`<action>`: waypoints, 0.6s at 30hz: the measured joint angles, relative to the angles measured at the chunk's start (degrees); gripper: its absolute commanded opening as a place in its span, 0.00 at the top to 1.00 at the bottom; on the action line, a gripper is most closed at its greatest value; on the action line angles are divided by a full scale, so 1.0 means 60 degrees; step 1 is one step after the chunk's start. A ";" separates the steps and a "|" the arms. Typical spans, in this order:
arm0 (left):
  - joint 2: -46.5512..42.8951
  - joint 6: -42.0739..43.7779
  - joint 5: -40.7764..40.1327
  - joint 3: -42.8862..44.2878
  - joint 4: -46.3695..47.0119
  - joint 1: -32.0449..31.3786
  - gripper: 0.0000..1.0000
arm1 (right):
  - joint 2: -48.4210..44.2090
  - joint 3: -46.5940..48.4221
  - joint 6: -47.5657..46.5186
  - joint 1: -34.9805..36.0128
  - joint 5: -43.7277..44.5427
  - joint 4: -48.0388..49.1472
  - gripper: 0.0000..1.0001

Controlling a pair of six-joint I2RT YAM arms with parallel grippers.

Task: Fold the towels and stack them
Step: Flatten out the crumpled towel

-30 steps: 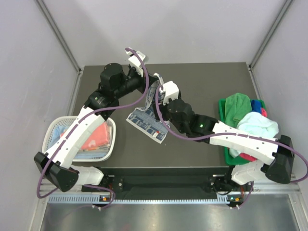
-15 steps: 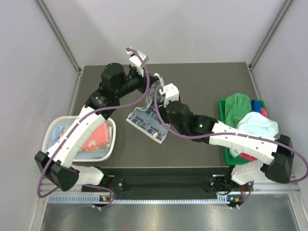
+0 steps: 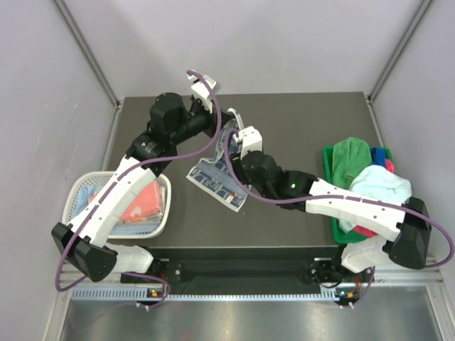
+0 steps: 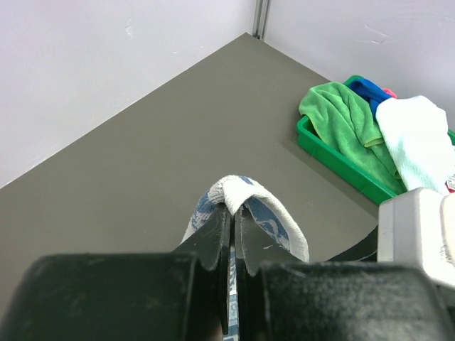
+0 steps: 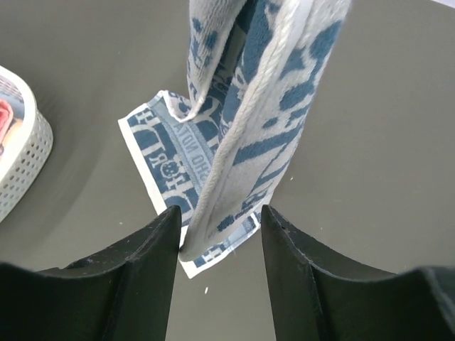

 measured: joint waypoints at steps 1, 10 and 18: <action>0.0004 -0.0004 0.0000 0.0004 0.0000 0.0000 1.00 | 0.0018 -0.0044 0.0036 0.0000 -0.0004 -0.0007 0.52; 0.0157 -0.0004 -0.0004 0.0069 -0.0007 0.0000 1.00 | 0.0029 -0.0295 0.0076 0.0000 0.0324 -0.0248 0.73; 0.0153 -0.0015 0.0000 0.0073 -0.0004 0.0000 1.00 | -0.0237 -0.0488 -0.0091 -0.0135 0.0648 -0.0215 1.00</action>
